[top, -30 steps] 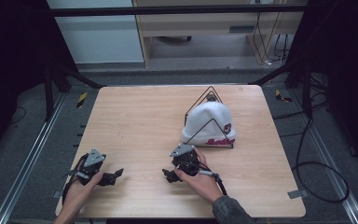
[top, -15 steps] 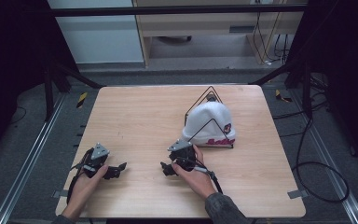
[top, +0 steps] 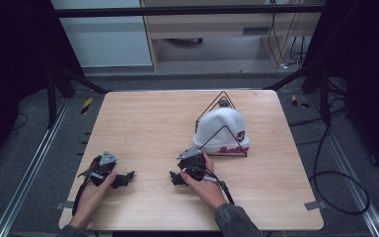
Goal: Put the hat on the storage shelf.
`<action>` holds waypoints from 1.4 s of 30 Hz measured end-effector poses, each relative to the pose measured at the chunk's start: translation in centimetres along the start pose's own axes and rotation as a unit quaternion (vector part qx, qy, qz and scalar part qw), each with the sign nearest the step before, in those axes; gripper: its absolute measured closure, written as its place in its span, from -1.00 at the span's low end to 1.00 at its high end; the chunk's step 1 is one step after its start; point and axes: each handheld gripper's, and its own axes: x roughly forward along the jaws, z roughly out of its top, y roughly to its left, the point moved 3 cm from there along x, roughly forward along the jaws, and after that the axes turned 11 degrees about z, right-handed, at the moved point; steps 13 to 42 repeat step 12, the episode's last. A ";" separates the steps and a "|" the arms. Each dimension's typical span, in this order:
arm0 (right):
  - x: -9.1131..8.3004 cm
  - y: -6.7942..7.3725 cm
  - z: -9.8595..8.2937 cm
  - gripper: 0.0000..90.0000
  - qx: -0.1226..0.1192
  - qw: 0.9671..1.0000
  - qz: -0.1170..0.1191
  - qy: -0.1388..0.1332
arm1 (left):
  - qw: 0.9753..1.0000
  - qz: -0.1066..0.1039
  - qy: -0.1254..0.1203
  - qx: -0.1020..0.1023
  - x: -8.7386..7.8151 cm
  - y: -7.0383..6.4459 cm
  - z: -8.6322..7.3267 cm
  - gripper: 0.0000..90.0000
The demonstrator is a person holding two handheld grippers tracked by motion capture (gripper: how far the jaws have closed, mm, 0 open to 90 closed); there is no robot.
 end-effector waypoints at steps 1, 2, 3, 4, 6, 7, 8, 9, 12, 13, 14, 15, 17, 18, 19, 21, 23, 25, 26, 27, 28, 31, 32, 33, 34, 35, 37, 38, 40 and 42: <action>0.0 0.0 0.0 -0.81 -0.001 1.000 0.000 0.001 | 1.000 0.000 0.000 0.000 0.0 0.0 0.0 -0.90; 0.1 0.0 0.0 -0.81 -0.001 1.000 0.002 0.000 | 1.000 0.000 0.001 0.002 0.0 0.0 0.0 -0.90; 0.1 0.0 0.0 -0.81 -0.001 1.000 0.003 0.000 | 1.000 -0.002 0.001 0.006 0.0 -0.1 0.0 -0.91; 0.0 0.0 0.0 -0.81 -0.002 1.000 0.004 0.000 | 1.000 -0.004 0.002 0.006 -0.1 -0.2 -0.1 -0.94; 0.0 0.0 -0.1 -0.81 -0.005 1.000 0.007 0.000 | 1.000 -0.003 0.004 0.006 -0.1 -0.2 -0.2 -0.97; -0.1 0.1 -0.1 -0.81 -0.006 1.000 0.007 0.002 | 1.000 -0.002 0.005 0.005 -0.1 -0.2 -0.2 -0.98; -0.1 0.1 -0.2 -0.81 -0.006 1.000 0.006 0.002 | 1.000 -0.002 0.006 0.005 -0.1 -0.3 -0.1 -0.99; -0.1 0.1 -0.2 -0.81 -0.005 1.000 0.005 0.002 | 1.000 -0.003 0.007 0.006 0.0 -0.2 -0.1 -1.00; -0.2 0.2 -0.3 -0.81 -0.002 1.000 0.004 0.001 | 1.000 -0.005 0.007 0.007 0.0 -0.2 -0.1 -1.00; -0.2 0.2 -0.3 -0.81 -0.002 1.000 0.004 0.001 | 1.000 -0.005 0.007 0.007 0.0 -0.2 -0.1 -1.00; -0.2 0.2 -0.3 -0.81 -0.002 1.000 0.004 0.001 | 1.000 -0.005 0.007 0.007 0.0 -0.2 -0.1 -1.00; -0.2 0.2 -0.3 -0.81 -0.002 1.000 0.004 0.001 | 1.000 -0.005 0.007 0.007 0.0 -0.2 -0.1 -1.00; -0.2 0.2 -0.3 -0.81 -0.002 1.000 0.004 0.001 | 1.000 -0.005 0.007 0.007 0.0 -0.2 -0.1 -1.00; -0.2 0.2 -0.3 -0.81 -0.002 1.000 0.004 0.001 | 1.000 -0.005 0.007 0.007 0.0 -0.2 -0.1 -1.00; -0.2 0.2 -0.3 -0.81 -0.002 1.000 0.004 0.001 | 1.000 -0.005 0.007 0.007 0.0 -0.2 -0.1 -1.00; -0.2 0.2 -0.3 -0.81 -0.002 1.000 0.004 0.001 | 1.000 -0.005 0.007 0.007 0.0 -0.2 -0.1 -1.00; -0.2 0.2 -0.3 -0.81 -0.002 1.000 0.004 0.001 | 1.000 -0.005 0.007 0.007 0.0 -0.2 -0.1 -1.00; -0.2 0.2 -0.3 -0.81 -0.002 1.000 0.004 0.001 | 1.000 -0.005 0.007 0.007 0.0 -0.2 -0.1 -1.00; -0.2 0.2 -0.3 -0.81 -0.002 1.000 0.004 0.001 | 1.000 -0.005 0.007 0.007 0.0 -0.2 -0.1 -1.00; -0.2 0.2 -0.3 -0.81 -0.002 1.000 0.004 0.001 | 1.000 -0.005 0.007 0.007 0.0 -0.2 -0.1 -1.00; -0.2 0.2 -0.3 -0.81 -0.002 1.000 0.004 0.001 | 1.000 -0.005 0.007 0.007 0.0 -0.2 -0.1 -1.00; -0.2 0.2 -0.3 -0.81 -0.002 1.000 0.004 0.001 | 1.000 -0.005 0.007 0.007 0.0 -0.2 -0.1 -1.00; -0.2 0.2 -0.3 -0.81 -0.002 1.000 0.004 0.001 | 1.000 -0.005 0.007 0.007 0.0 -0.2 -0.1 -1.00; -0.2 0.2 -0.3 -0.81 -0.002 1.000 0.004 0.001 | 1.000 -0.005 0.007 0.007 0.0 -0.2 -0.1 -1.00; -0.2 0.2 -0.3 -0.81 -0.002 1.000 0.004 0.001 | 1.000 -0.005 0.007 0.007 0.0 -0.2 -0.1 -1.00; -0.2 0.2 -0.3 -0.81 -0.002 1.000 0.004 0.001 | 1.000 -0.005 0.007 0.007 0.0 -0.2 -0.1 -1.00; -0.2 0.2 -0.3 -0.81 -0.002 1.000 0.004 0.001 | 1.000 -0.005 0.007 0.007 0.0 -0.2 -0.1 -1.00; -0.2 0.2 -0.3 -0.81 -0.002 1.000 0.004 0.001 | 1.000 -0.005 0.007 0.007 0.0 -0.2 -0.1 -1.00; -0.2 0.2 -0.3 -0.81 -0.002 1.000 0.004 0.001 | 1.000 -0.005 0.007 0.007 0.0 -0.2 -0.1 -1.00; -0.2 0.2 -0.3 -0.81 -0.002 1.000 0.004 0.001 | 1.000 -0.005 0.007 0.007 0.0 -0.2 -0.1 -1.00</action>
